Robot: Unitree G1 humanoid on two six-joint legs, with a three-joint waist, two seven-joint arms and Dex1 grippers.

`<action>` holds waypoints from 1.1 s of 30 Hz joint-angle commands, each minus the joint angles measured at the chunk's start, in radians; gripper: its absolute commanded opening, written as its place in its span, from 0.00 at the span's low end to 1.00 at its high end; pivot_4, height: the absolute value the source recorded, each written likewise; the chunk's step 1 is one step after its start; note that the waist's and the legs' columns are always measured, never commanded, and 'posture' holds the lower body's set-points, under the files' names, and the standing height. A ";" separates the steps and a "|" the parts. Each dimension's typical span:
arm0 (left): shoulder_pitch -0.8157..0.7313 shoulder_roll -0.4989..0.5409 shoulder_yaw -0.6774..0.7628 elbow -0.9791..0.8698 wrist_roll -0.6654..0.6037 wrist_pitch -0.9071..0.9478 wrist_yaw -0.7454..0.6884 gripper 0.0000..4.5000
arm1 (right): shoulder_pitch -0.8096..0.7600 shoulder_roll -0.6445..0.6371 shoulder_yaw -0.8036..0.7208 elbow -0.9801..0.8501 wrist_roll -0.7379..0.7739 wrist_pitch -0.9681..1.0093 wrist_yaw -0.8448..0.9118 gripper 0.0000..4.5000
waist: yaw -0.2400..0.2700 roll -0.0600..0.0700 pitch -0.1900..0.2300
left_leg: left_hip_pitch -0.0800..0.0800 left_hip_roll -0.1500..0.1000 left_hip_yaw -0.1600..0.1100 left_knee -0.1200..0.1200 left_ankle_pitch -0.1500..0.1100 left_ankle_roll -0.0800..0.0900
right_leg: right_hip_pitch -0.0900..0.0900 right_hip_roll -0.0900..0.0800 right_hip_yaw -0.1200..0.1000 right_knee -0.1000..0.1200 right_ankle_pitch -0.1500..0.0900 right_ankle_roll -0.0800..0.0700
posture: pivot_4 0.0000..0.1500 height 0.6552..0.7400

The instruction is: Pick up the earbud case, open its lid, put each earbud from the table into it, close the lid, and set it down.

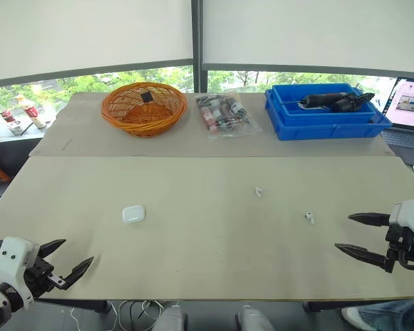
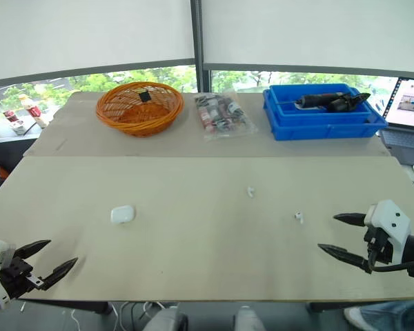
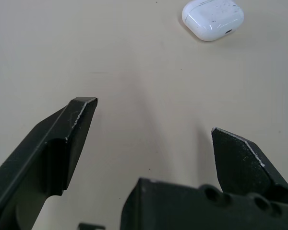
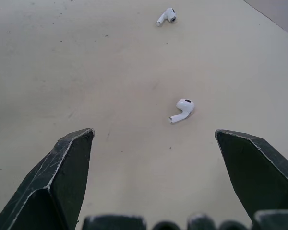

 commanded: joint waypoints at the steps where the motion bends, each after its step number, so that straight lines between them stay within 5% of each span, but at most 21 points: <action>1: 0.006 -0.007 0.017 -0.032 -0.014 0.004 -0.013 1.00 | -0.016 0.005 -0.021 -0.011 0.011 0.000 0.001 0.99 | 0.000 0.000 0.000 | 0.000 0.000 0.000 0.000 0.000 0.000 | 0.000 0.000 0.000 0.000 0.000 0.000 | 1.00 1.00; 13: 0.013 -0.017 0.022 -0.026 0.003 -0.007 -0.024 1.00 | -0.012 0.009 -0.022 0.017 -0.004 -0.007 0.006 0.99 | 0.000 0.000 0.000 | 0.000 0.000 0.000 0.000 0.000 0.000 | 0.000 0.000 0.000 0.000 0.000 0.000 | 1.00 1.00; 26: 0.001 -0.083 0.077 -0.061 -0.159 0.022 -0.084 1.00 | -0.009 0.015 -0.024 0.021 -0.015 -0.010 0.006 0.99 | 0.000 0.000 0.000 | 0.001 0.000 0.000 0.000 0.000 0.000 | 0.001 0.000 0.000 0.000 0.000 0.000 | 1.00 1.00; 33: -0.007 -0.244 -0.018 -0.293 -0.204 0.130 0.130 1.00 | -0.084 -0.020 0.025 -0.096 0.052 0.066 0.039 0.99 | 0.000 -0.001 0.000 | 0.006 0.000 0.000 0.000 0.000 0.000 | 0.008 0.000 0.000 -0.002 0.000 0.000 | 1.00 1.00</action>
